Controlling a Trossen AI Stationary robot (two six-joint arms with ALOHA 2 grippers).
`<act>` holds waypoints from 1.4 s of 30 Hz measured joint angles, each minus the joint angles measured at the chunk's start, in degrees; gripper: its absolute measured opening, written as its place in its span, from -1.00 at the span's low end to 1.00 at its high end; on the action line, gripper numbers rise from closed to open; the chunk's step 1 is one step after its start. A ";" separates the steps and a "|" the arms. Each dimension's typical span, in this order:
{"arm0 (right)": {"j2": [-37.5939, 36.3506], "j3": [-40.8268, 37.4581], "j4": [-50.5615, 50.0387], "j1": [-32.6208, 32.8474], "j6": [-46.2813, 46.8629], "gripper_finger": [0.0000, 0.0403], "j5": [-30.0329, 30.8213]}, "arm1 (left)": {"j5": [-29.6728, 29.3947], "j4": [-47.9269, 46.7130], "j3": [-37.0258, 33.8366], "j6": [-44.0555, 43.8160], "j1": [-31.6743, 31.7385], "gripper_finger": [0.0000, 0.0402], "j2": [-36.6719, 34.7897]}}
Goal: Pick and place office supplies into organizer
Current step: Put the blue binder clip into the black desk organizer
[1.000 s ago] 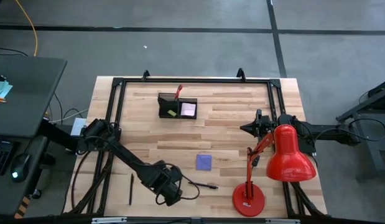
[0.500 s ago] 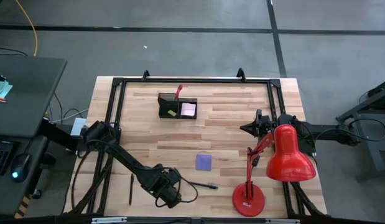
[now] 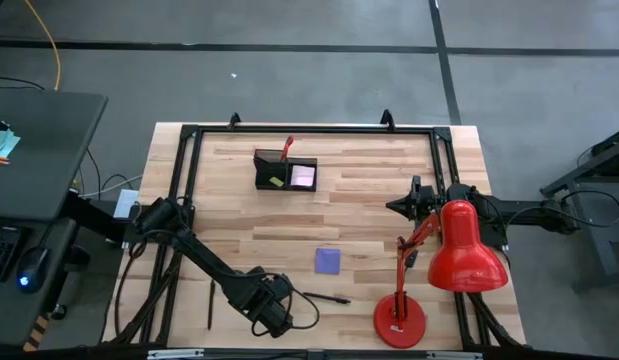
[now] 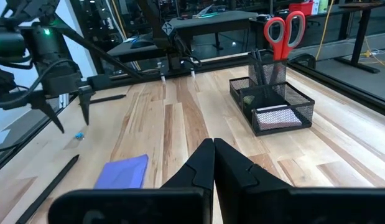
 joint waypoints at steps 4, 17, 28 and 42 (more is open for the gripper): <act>0.00 0.00 0.00 0.00 0.00 -1.00 0.00 | -0.17 -0.57 -0.02 0.08 0.00 0.05 0.00; 0.00 0.00 0.01 0.00 0.00 -1.00 0.00 | -1.59 -0.52 -0.02 0.15 0.00 0.05 -0.04; 0.01 0.00 0.01 -0.02 0.00 -1.00 0.01 | -0.25 -0.48 -0.13 0.13 -0.09 0.05 1.90; 0.06 0.00 -0.01 0.00 0.00 -1.00 0.00 | -0.20 1.38 0.11 1.66 -0.02 0.05 3.56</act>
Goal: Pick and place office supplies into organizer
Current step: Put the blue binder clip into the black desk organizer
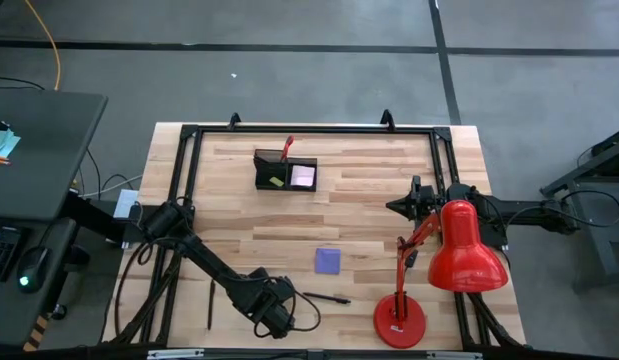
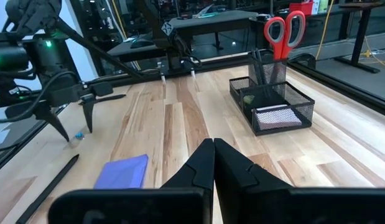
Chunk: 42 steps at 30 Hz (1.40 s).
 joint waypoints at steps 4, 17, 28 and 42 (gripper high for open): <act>-0.03 0.00 0.05 -0.02 0.00 -1.00 0.00 | -0.11 -0.07 0.02 0.00 0.00 0.05 0.02; -0.01 0.00 -0.01 0.00 0.00 -1.00 0.00 | -0.49 -0.90 0.00 -0.03 0.02 -0.38 0.09; -0.01 0.00 -0.01 -0.02 0.00 -1.00 0.00 | -2.24 -0.40 -0.02 -0.57 -0.02 -0.76 0.15; -0.01 0.00 -0.03 0.00 -0.01 -1.00 0.00 | -3.03 -0.19 -0.05 -0.57 -0.02 -0.79 0.17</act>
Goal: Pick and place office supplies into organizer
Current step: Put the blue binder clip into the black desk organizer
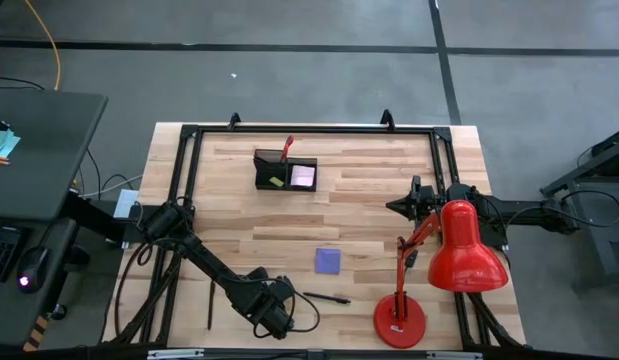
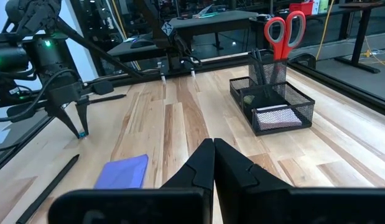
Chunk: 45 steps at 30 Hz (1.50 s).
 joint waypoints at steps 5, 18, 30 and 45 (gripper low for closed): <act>0.00 0.00 0.00 0.00 0.01 -1.00 0.00 | -1.37 -0.09 0.00 0.00 -0.03 -0.81 0.02; -0.02 0.00 0.09 -0.02 0.01 -1.00 0.00 | -9.01 -0.77 -0.11 -1.16 0.11 -0.80 -2.14; 0.00 0.00 0.02 -0.02 0.01 -1.00 0.00 | -19.58 -2.88 -0.07 -2.47 -0.38 -0.80 -5.36; -0.02 0.00 0.02 -0.02 0.00 -1.00 0.00 | -31.42 6.58 -0.07 14.47 -4.07 -0.80 -9.88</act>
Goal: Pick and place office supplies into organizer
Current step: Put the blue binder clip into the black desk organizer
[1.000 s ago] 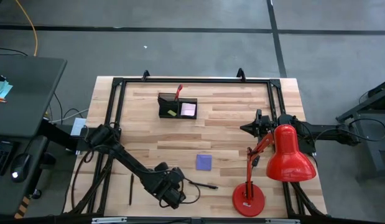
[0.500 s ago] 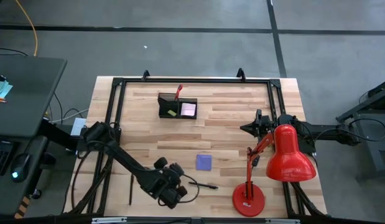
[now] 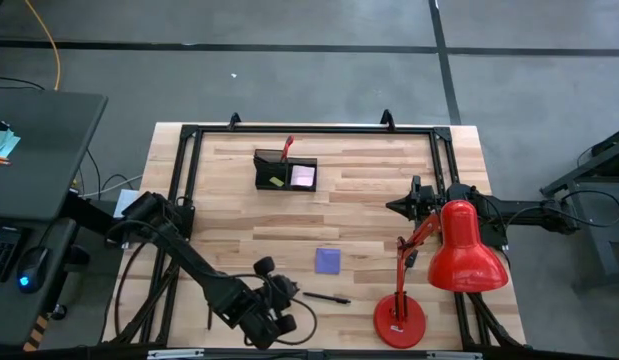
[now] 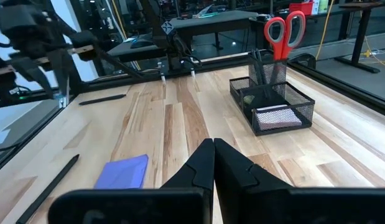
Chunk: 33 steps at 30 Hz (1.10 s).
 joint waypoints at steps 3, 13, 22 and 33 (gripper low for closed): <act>0.02 0.00 0.00 0.02 0.01 -1.00 0.00 | -1.63 6.48 -1.30 5.16 0.02 -0.80 0.01; 0.02 0.00 -0.02 0.02 0.01 -1.00 0.00 | -0.12 27.19 -11.02 13.50 2.51 -0.80 -0.30; 0.02 0.00 -0.02 0.02 0.01 -1.00 0.00 | 2.14 22.37 -18.77 5.15 7.60 -0.80 -4.88; 0.02 0.00 -0.02 0.02 0.01 -1.00 0.00 | 4.39 18.40 -29.88 0.59 17.39 -0.80 -15.38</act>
